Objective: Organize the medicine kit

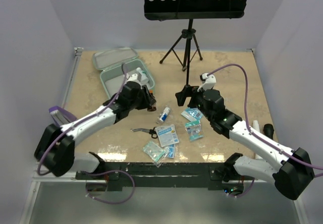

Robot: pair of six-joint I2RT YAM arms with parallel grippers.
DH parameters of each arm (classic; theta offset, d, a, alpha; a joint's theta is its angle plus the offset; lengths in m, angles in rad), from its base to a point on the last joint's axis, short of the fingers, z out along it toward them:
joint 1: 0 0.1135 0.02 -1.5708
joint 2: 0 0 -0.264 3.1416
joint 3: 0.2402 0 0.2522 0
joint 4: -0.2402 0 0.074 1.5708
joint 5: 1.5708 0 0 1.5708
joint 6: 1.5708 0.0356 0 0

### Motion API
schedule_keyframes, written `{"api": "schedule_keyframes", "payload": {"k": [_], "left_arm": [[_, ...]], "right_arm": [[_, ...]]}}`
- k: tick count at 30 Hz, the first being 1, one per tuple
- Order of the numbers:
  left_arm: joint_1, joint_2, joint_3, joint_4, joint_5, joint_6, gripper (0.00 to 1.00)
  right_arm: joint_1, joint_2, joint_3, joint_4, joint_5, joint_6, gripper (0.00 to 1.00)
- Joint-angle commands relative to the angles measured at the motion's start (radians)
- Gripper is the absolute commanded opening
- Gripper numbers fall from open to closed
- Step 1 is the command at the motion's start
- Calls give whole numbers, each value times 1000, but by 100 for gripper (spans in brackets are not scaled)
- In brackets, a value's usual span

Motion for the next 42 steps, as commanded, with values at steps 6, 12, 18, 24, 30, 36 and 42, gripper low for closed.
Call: {"api": "schedule_keyframes", "payload": {"k": [6, 12, 18, 24, 30, 36, 42], "left_arm": [[257, -165, 92, -18, 100, 35, 21], [365, 43, 208, 31, 128, 43, 21], [386, 298, 357, 48, 111, 32, 20], [414, 445, 437, 68, 68, 17, 19], [423, 545, 518, 62, 65, 26, 20], [425, 620, 587, 54, 74, 27, 20], [425, 674, 632, 39, 83, 24, 25]], "right_arm": [[-1, -9, 11, 26, -25, 9, 96], [-1, -25, 1, 18, -4, 4, 97], [-1, -20, -1, 23, 0, 12, 97], [-1, -14, -1, 26, -13, 10, 97], [-1, 5, 1, 34, -28, 10, 97], [-1, 12, 1, 32, -31, 7, 97], [-1, 12, 2, 29, -25, 4, 97]]}}
